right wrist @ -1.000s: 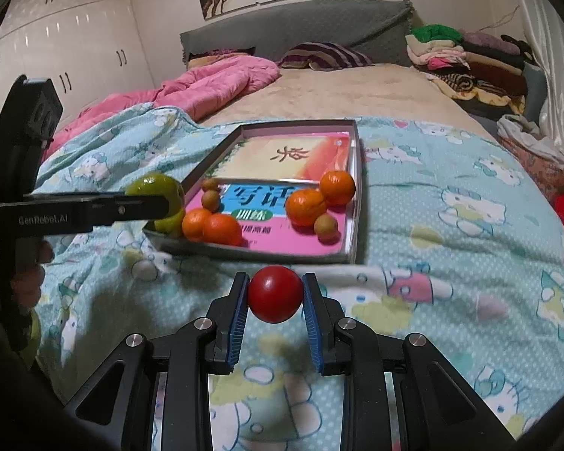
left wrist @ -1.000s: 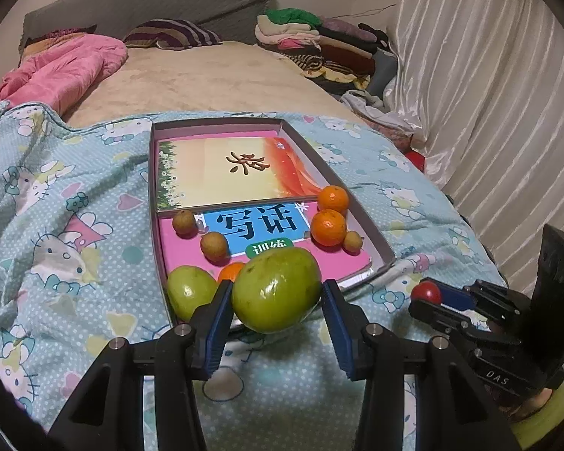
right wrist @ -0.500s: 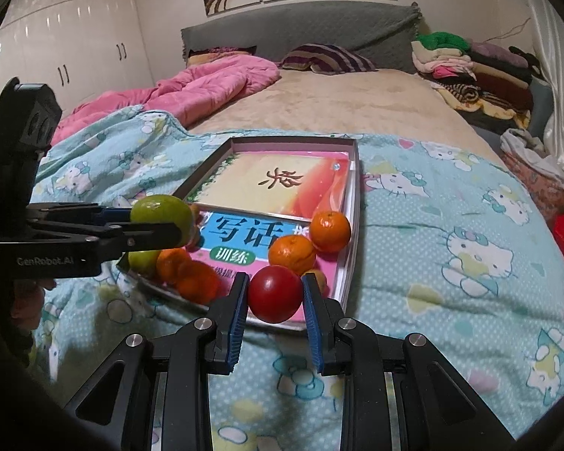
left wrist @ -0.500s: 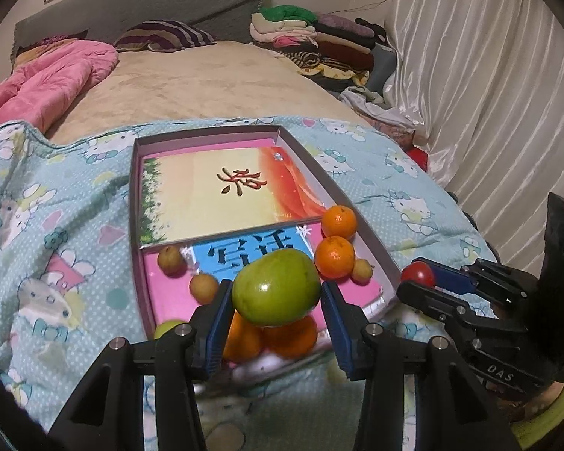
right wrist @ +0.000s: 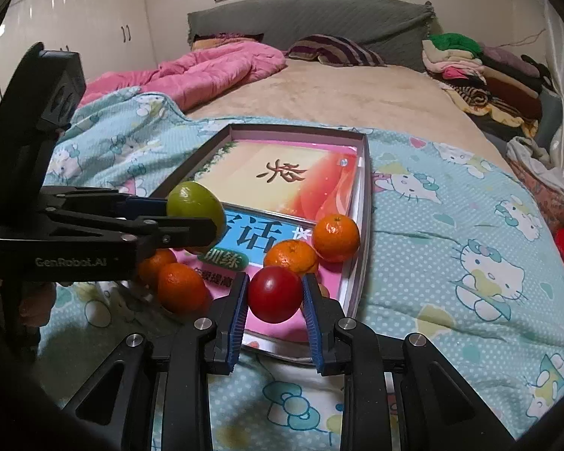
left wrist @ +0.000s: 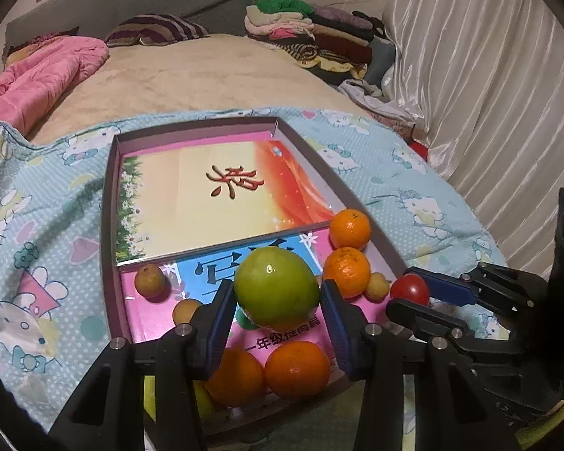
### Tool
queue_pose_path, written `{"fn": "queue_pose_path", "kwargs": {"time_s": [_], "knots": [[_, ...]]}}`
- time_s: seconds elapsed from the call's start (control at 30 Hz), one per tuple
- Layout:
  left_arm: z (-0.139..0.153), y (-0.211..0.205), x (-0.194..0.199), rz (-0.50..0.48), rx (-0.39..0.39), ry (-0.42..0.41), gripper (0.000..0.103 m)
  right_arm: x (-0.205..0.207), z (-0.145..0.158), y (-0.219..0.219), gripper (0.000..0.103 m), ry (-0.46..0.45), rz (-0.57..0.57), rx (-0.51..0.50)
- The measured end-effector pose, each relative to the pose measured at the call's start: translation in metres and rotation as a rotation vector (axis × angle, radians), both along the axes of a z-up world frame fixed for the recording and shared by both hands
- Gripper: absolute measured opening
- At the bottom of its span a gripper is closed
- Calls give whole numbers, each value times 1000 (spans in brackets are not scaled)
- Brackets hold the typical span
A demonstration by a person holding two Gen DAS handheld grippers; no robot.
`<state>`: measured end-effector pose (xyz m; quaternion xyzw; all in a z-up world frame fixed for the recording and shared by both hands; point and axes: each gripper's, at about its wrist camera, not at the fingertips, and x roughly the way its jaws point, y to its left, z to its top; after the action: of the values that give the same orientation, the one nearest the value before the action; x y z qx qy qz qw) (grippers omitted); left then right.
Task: Organize fruits
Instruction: 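Lift and carry the tomato and green citrus over the tray, then lower the red tomato into the tray and open the right tool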
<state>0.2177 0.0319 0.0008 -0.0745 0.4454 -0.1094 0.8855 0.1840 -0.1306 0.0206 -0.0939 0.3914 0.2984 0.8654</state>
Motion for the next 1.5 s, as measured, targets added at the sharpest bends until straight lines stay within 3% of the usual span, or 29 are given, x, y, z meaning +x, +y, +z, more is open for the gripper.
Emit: {"fn": "queue_pose_path", "kwargs": {"time_s": [0.93,1.1,1.5], "knots": [[-16,8,8,21,-3,29,46,9,-25,5,29,30,10,-43],[-16,8,8,21,-6,31,46,8,-25,5,36,33,16,-40],[-17,10,8,21,-15,37,46,2,-20,1,39,11,11,-32]]}}
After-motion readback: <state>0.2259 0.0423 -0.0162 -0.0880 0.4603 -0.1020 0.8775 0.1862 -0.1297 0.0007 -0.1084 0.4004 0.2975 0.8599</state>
